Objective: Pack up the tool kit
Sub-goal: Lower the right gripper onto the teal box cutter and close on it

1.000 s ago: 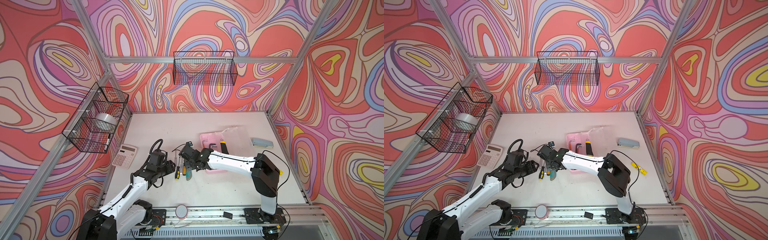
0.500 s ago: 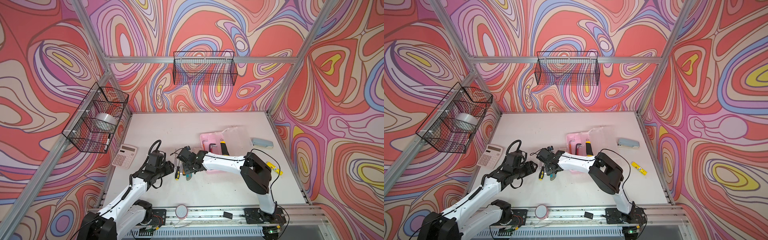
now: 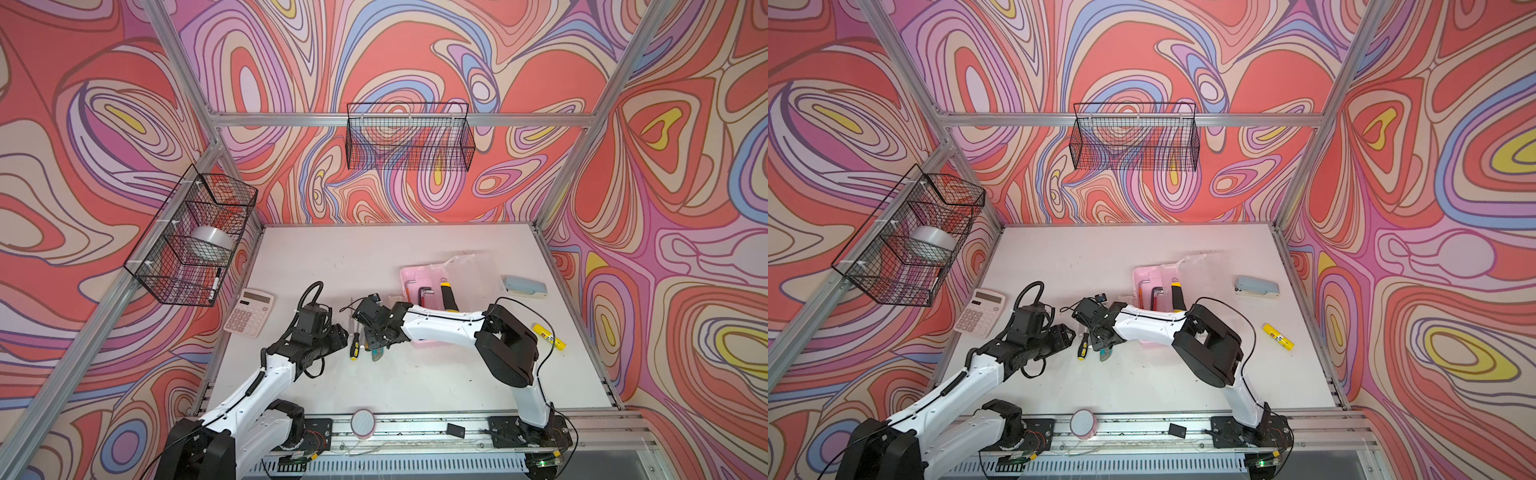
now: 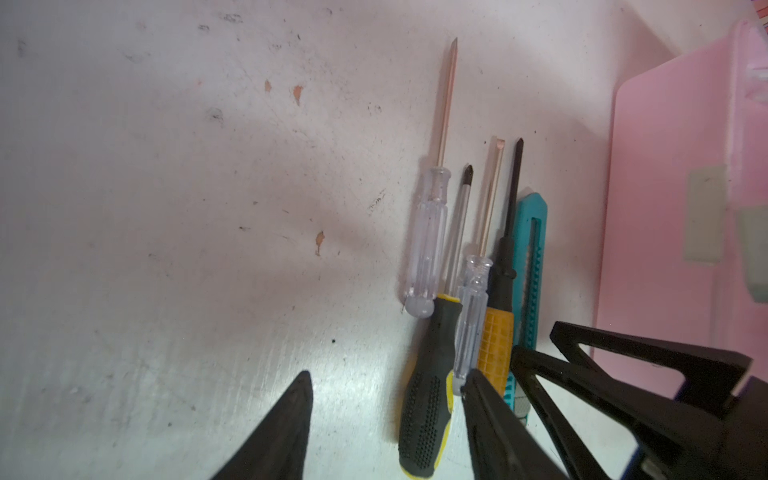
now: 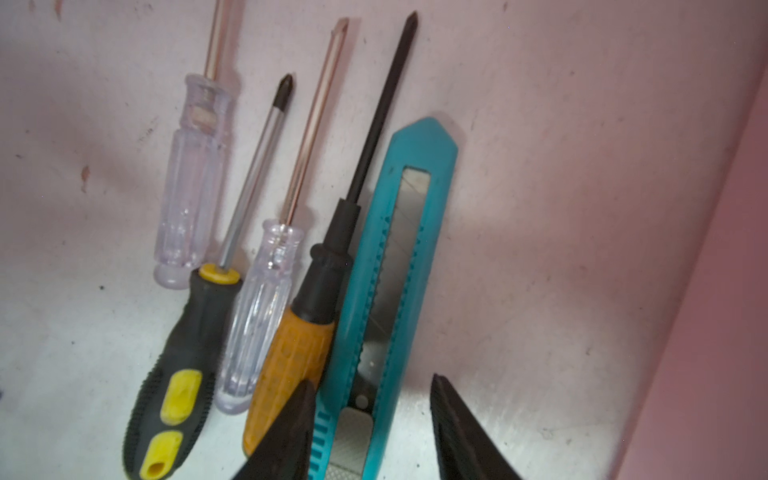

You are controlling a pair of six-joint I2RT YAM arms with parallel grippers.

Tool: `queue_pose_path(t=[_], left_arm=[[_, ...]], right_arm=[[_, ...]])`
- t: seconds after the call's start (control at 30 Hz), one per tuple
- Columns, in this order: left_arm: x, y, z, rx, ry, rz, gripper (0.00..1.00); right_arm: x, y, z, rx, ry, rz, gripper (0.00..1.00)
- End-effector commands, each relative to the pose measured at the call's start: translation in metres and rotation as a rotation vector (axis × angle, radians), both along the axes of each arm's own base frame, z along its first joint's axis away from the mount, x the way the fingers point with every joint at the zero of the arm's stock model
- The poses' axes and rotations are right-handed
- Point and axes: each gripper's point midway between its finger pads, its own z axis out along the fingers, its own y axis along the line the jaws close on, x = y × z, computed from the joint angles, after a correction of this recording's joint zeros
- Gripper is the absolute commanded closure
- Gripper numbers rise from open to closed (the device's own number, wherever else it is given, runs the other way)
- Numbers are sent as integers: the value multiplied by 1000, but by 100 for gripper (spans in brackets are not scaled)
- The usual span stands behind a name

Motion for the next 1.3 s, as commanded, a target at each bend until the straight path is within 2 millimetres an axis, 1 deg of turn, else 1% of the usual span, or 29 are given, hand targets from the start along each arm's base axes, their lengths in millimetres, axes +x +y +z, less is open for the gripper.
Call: queue_pose_path(t=[0.0,0.2,0.33,0.43,0.47,0.5,0.57,0.63,0.7,0.83,0.9,1.07,1.2,1.27], left_arm=[[0,1,-4,-8,15,9,41],[-2,1,-7,-5,25,10,41],[-2,2,-6,-4,20,10,42],[-1,2,-6,-4,17,10,41],[-2,2,-7,-4,21,8,41],[4,-1,-3,-13,-9,6,42],[5,0,-6,-7,-4,6,41],[7,1,-9,3,4,6,41],[7,3,-14,18,12,13,41],[9,1,-17,-2,18,15,42],[10,0,-18,-6,19,13,42],[10,0,-18,-7,22,11,42],[10,1,-18,-7,18,10,42],[9,1,-18,-8,21,12,42]], right_arm=[[2,4,-14,-18,-1,-7,53],[6,6,-22,-43,-8,-11,54],[9,-1,-22,-82,-13,-25,54],[6,-6,-12,-53,-31,-33,54],[5,-6,-7,-32,-32,-29,54],[4,-3,-3,-9,-33,-22,53],[3,-1,7,22,-35,-19,53],[3,0,12,32,-37,-18,52],[4,-2,12,22,-44,-23,52],[4,-3,5,7,-32,-30,52],[4,-4,5,8,-33,-35,52],[6,-7,12,9,-45,-44,52],[4,-5,19,38,-45,-48,52],[4,-5,27,54,-52,-45,52]])
